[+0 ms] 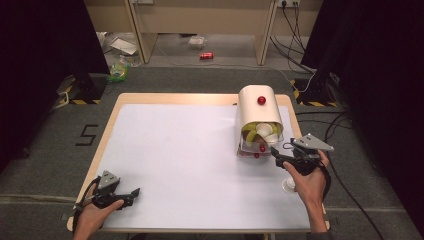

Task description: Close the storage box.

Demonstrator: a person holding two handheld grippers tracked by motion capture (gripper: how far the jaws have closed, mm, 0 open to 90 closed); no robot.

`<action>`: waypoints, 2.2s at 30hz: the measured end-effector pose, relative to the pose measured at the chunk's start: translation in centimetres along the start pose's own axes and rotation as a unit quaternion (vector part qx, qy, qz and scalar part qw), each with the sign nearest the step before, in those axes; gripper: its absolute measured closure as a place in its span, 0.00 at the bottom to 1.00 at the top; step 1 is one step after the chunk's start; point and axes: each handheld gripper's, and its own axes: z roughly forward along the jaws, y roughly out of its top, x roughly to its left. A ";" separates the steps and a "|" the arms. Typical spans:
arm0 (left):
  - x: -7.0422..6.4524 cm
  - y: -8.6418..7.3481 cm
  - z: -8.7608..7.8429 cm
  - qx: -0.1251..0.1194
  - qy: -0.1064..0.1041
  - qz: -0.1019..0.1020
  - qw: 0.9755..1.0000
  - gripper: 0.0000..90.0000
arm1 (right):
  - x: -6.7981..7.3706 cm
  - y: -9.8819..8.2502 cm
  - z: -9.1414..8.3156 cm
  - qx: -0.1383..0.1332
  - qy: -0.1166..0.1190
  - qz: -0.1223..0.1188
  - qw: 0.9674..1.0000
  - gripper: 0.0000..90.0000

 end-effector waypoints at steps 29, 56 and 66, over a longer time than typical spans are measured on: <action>0.0 0.0 0.0 0.000 0.001 0.001 1.000 0.14 | -0.5 0.6 0.8 -0.006 -0.010 0.003 1.000 0.26; 0.0 0.0 0.0 0.000 0.000 0.001 1.000 0.14 | -0.9 1.0 1.6 -0.008 -0.018 0.009 1.000 0.27; 0.0 0.0 0.0 0.001 0.000 0.001 1.000 0.14 | -1.1 1.0 1.6 -0.011 -0.026 0.008 1.000 0.26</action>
